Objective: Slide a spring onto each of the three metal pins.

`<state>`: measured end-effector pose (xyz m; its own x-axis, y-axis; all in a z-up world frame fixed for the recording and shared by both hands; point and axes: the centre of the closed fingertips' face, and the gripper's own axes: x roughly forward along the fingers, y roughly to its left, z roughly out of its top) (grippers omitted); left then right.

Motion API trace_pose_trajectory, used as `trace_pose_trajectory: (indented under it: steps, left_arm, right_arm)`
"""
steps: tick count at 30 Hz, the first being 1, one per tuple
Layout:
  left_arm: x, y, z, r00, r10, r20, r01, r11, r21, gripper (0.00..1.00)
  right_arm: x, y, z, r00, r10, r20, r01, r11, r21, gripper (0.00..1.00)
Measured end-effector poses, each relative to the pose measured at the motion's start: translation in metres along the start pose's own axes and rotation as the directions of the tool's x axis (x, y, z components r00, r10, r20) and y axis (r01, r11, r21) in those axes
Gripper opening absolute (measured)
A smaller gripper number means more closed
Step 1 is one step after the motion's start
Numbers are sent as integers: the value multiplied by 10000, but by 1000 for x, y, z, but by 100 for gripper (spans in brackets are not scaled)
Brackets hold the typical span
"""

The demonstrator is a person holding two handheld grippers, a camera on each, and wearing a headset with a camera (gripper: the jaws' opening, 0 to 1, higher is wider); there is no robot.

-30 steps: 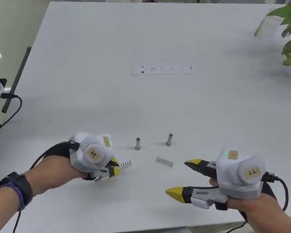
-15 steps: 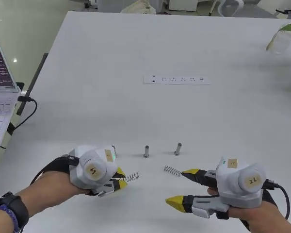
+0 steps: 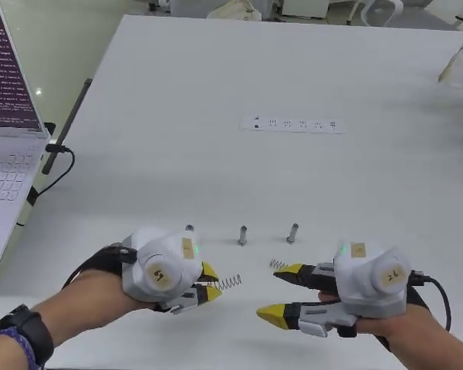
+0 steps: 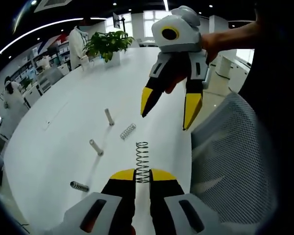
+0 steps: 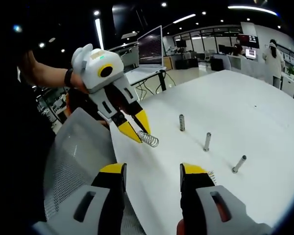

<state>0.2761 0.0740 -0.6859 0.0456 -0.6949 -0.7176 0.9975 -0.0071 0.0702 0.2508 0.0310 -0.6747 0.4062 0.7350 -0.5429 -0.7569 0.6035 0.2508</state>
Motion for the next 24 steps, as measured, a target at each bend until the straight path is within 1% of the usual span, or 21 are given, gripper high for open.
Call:
trace_pose_trajectory:
  steps: [2,4,5,8,18,24]
  left_arm:
    - [-2,-3,6,9999,-30,141,29,10000,42,2]
    - [-3,-5,10,9998,-41,203,40,10000,81,2]
    - [-4,-7,13,9996,-56,265,52,9999,137,2]
    - [-5,-11,20,9993,-115,368,102,9994,337,2]
    - [-6,-18,33,9981,-319,532,278,9968,755,2]
    - [-6,-21,39,9974,-424,591,365,9945,982,2]
  right_arm:
    - [1,1,1,9999,106,-20,-106,9999,-90,41]
    - [3,3,2,9997,230,-30,-231,9996,-182,41]
    - [3,5,5,9993,379,-22,-379,9988,-323,41]
    - [4,8,8,9983,577,-10,-577,9972,-485,40]
    - [4,12,19,9950,1003,23,-995,9898,-1015,34]
    - [5,19,25,9911,1332,-9,-1321,9818,-1362,26]
